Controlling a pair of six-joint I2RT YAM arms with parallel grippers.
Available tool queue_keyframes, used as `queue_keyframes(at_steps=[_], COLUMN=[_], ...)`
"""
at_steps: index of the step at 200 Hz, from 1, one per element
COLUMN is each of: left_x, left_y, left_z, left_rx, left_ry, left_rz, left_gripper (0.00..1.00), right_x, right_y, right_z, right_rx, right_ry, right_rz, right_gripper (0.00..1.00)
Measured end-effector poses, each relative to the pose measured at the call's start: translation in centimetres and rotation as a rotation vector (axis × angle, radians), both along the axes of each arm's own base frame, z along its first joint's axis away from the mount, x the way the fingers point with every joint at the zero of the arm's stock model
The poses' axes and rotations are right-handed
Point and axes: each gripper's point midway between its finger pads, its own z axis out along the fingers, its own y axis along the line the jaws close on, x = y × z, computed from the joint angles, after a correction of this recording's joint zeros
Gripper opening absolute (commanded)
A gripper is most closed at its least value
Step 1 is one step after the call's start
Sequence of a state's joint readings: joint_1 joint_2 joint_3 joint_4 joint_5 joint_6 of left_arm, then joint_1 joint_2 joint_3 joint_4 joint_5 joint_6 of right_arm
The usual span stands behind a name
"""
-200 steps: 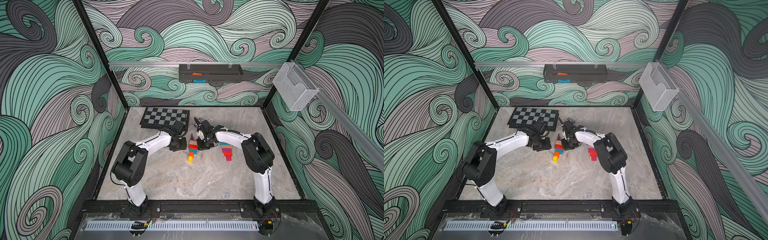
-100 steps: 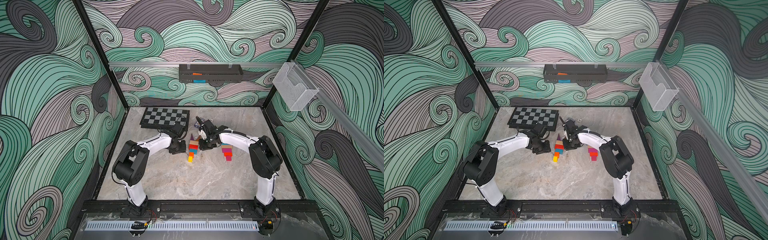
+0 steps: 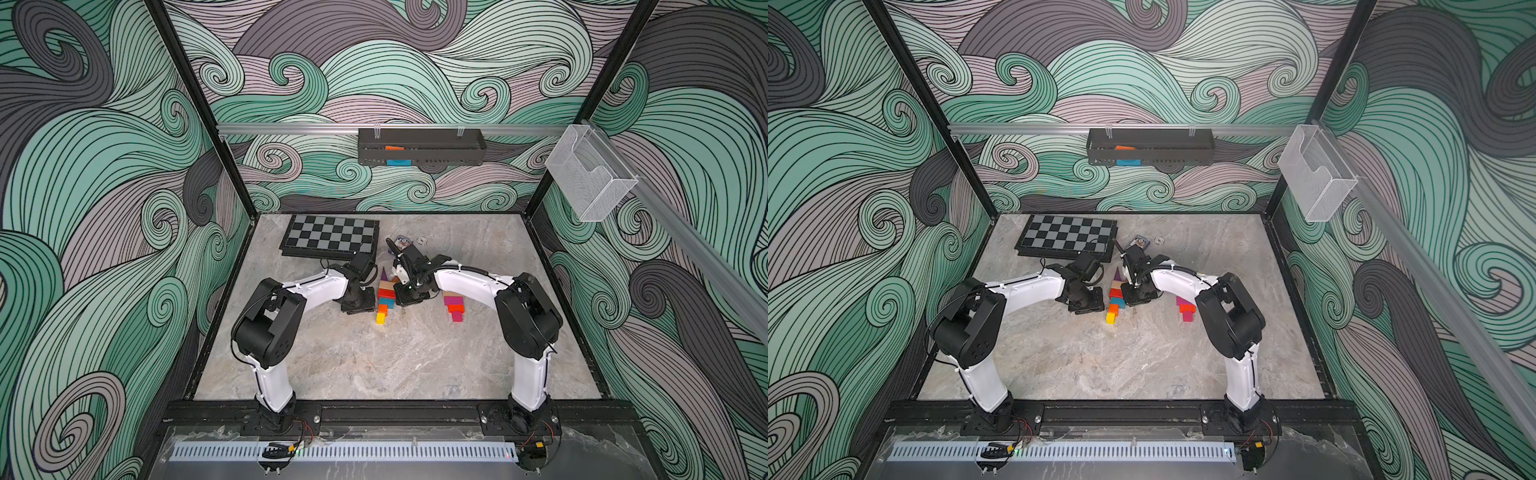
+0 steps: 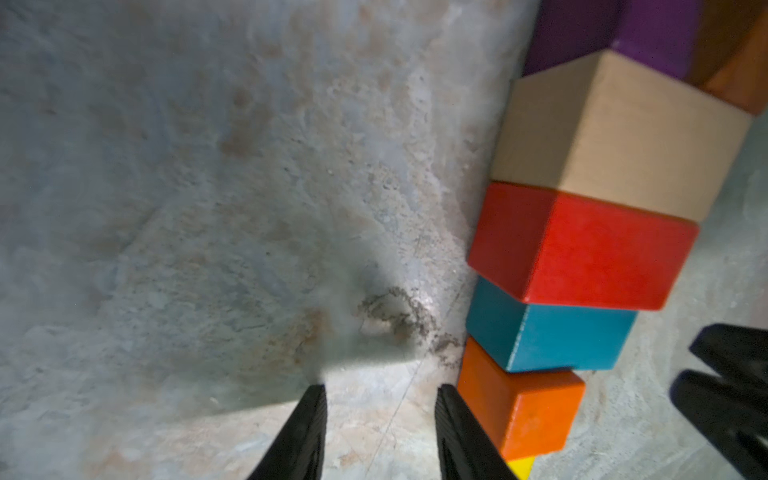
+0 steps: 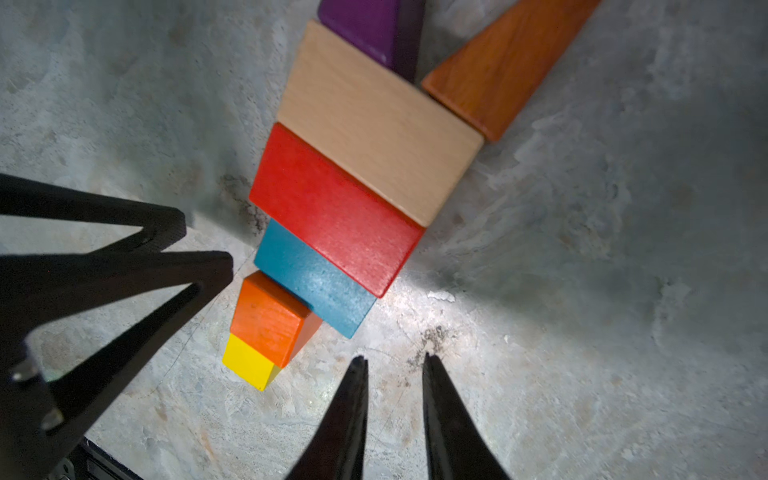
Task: Assemble a carrot with building blocks
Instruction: Adjust the building block at the center of the board.
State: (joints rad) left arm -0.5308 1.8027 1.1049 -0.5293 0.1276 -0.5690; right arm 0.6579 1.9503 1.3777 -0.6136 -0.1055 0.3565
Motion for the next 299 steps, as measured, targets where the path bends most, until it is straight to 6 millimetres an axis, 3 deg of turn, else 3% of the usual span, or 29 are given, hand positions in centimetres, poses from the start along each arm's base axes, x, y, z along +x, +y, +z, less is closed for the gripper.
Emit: queue_keyframes(at_steps=[299], left_x=[-0.6], left_y=[-1.8], left_z=[0.2], left_rx=[-0.015], left_ry=[-0.005], left_rz=[-0.049], left_gripper=[0.44], right_x=[-0.2], right_y=[0.1], right_z=[-0.9], right_rx=[-0.012], right_ry=[0.017], right_rz=[0.003], right_gripper=[0.26])
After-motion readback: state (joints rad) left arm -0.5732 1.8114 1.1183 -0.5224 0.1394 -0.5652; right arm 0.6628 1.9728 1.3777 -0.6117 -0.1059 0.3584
